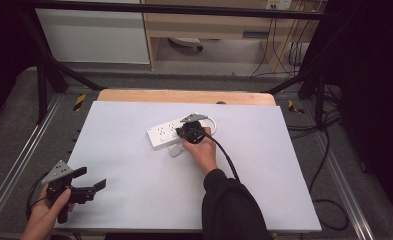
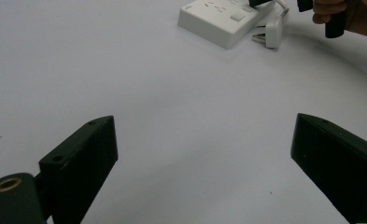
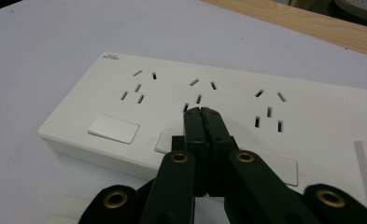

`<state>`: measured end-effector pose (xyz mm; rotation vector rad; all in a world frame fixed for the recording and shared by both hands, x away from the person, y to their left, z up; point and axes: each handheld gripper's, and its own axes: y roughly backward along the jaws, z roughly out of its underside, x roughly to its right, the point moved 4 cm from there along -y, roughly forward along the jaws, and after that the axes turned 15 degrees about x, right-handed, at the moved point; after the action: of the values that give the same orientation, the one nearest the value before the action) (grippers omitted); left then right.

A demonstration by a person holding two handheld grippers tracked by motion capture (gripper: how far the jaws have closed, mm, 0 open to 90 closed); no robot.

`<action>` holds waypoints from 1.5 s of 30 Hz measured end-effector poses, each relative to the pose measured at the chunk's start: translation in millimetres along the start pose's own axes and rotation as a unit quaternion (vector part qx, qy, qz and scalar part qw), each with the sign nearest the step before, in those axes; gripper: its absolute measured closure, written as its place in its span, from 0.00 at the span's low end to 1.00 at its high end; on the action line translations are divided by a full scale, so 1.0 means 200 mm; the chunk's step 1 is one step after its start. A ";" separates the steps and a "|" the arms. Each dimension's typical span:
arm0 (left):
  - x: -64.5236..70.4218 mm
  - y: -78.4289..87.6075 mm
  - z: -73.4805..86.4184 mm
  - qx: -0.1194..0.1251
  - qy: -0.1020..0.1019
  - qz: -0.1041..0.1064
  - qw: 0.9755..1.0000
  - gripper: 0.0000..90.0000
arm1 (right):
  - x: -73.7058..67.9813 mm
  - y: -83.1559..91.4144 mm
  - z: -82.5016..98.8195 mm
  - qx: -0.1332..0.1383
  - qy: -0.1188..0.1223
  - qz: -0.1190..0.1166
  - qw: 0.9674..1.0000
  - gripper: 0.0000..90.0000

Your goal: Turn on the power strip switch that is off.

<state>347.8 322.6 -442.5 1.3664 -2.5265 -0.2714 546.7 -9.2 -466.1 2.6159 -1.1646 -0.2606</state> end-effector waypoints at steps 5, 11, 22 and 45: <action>0.00 0.00 0.00 -0.001 -0.001 0.001 1.000 0.08 | 0.01 0.00 -0.01 0.005 -0.004 0.002 1.000 1.00; 0.00 0.00 0.00 -0.002 -0.001 0.000 1.000 0.08 | 0.00 0.02 -0.04 0.011 -0.007 0.001 1.000 1.00; 0.00 0.00 0.00 -0.005 -0.003 0.000 1.000 0.08 | 0.00 0.04 -0.08 0.024 -0.017 0.005 1.000 0.93; 0.00 0.00 0.01 -0.006 -0.005 0.001 1.000 0.08 | 0.03 0.09 -0.15 0.030 -0.044 0.042 0.998 0.18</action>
<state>347.4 321.5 -443.8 1.3614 -2.5288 -0.2936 545.3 -20.5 -432.4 2.6224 -1.3272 -0.3310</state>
